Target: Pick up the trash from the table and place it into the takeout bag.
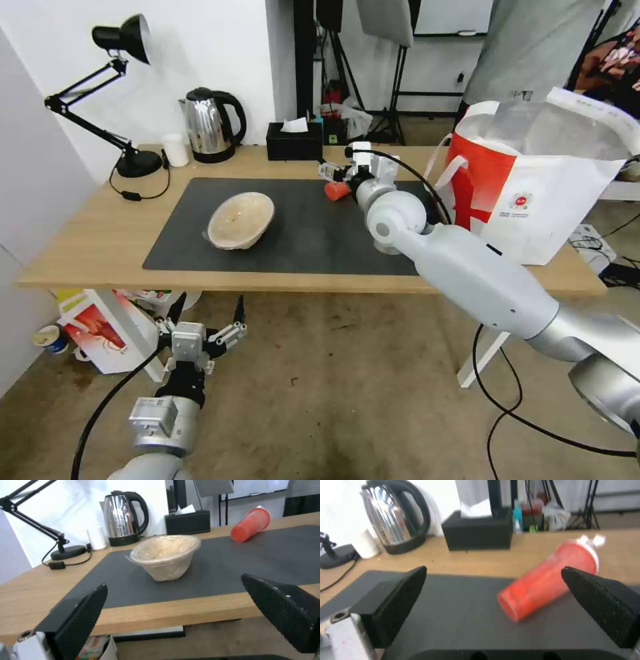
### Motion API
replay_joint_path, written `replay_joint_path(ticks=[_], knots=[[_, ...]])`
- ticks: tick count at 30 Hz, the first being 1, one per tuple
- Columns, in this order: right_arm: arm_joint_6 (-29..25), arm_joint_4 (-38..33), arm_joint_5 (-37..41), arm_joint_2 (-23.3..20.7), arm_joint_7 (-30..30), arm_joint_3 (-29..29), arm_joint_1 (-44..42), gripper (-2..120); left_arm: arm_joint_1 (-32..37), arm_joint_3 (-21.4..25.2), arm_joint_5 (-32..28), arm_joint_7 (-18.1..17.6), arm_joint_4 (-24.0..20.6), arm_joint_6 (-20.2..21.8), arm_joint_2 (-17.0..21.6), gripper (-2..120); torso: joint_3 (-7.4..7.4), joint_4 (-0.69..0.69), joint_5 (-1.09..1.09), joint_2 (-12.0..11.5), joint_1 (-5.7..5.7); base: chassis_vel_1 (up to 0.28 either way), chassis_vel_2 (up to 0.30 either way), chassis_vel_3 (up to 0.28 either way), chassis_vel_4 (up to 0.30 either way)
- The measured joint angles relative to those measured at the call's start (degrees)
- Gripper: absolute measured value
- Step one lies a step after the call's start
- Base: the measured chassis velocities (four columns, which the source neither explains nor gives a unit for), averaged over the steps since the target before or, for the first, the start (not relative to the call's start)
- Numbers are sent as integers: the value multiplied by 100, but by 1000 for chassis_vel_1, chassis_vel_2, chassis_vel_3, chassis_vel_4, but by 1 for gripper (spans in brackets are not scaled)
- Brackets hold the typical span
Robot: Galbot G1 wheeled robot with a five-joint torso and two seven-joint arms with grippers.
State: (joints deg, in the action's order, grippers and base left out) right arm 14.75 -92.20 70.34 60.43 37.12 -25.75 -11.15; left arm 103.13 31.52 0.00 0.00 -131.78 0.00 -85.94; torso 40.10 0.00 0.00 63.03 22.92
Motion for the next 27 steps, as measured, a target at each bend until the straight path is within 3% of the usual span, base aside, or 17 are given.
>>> replay_joint_path(ticks=[15, 27], knots=[[279, -371, 1188, -84, 1251, 8, -55, 100, 0, 0, 0, 0, 0, 0, 0, 100, 0, -1, -1, 0, 0, 0, 0, 0, 0], [346, 698, 1263, 516, 1311, 247, 43, 100, 0, 0, 0, 0, 0, 0, 0, 100, 0, 1, -1, -1, 0, 0, 0, 0, 0]])
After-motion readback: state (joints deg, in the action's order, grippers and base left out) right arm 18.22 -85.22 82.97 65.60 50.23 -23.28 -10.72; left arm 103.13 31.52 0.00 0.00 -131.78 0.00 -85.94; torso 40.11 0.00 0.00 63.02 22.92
